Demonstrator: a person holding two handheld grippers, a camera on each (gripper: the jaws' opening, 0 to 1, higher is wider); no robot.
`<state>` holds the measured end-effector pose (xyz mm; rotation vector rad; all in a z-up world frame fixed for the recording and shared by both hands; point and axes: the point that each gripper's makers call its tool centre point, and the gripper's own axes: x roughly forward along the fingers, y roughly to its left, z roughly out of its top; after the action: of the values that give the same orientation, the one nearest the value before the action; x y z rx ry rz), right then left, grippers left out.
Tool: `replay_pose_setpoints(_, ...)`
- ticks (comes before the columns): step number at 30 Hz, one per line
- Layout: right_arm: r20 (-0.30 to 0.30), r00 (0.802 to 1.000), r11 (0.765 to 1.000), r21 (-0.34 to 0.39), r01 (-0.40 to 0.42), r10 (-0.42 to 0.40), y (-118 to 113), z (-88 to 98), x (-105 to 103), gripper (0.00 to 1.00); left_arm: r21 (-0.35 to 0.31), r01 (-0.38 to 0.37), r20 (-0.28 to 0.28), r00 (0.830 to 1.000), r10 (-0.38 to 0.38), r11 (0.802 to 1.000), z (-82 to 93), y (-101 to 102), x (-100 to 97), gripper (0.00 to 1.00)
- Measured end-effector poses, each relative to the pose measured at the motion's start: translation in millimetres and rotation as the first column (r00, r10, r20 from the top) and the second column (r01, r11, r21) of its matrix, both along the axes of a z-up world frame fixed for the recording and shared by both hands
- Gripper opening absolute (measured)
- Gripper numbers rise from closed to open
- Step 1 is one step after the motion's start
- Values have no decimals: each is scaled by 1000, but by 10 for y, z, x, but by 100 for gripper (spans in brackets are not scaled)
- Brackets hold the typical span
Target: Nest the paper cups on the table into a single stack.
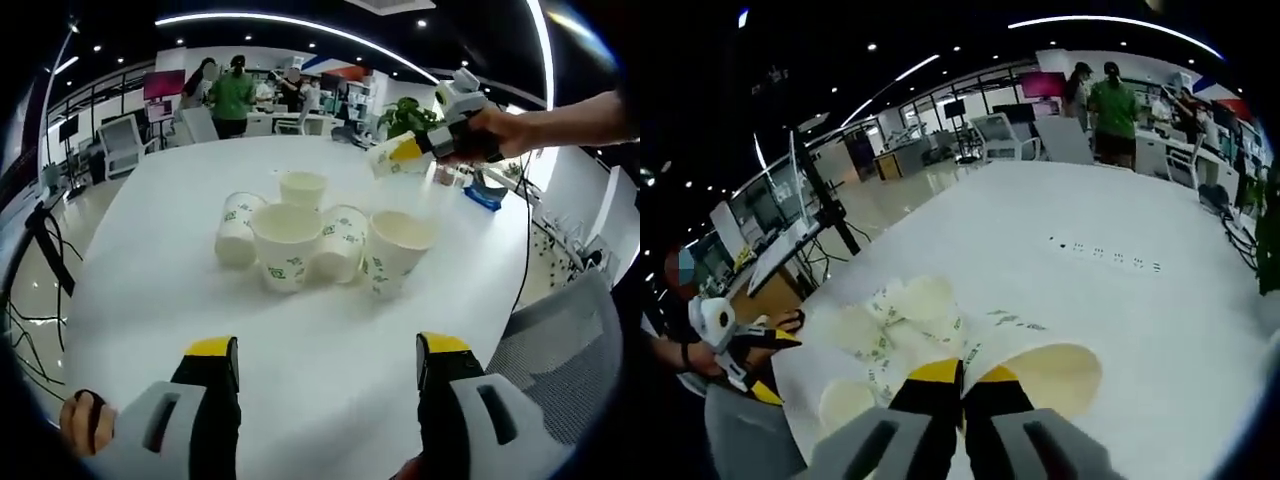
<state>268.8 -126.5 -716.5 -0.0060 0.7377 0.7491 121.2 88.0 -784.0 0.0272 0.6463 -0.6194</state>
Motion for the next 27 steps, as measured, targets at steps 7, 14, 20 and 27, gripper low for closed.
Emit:
replay_pose_setpoints(7, 14, 999, 998, -46, -43, 43, -36, 81, -40, 0, -6, 0, 8, 1000, 1, 1000, 15, 19, 18, 71)
replay_pose_setpoints(14, 34, 990, 984, -124, -128, 133, -2, 224, -114, 0, -7, 6, 13, 1000, -6, 1000, 44, 1, 7, 71)
replay_pose_setpoints(20, 34, 979, 970, -146, -192, 199, 132, 292, -259, 0, -9, 8, 15, 1000, -8, 1000, 36, 15, 26, 71)
replay_pose_setpoints(27, 14, 956, 943, -167, -286, 293, 290, 279, -490, 0, -11, 4, 16, 1000, -3, 1000, 57, 37, 15, 71)
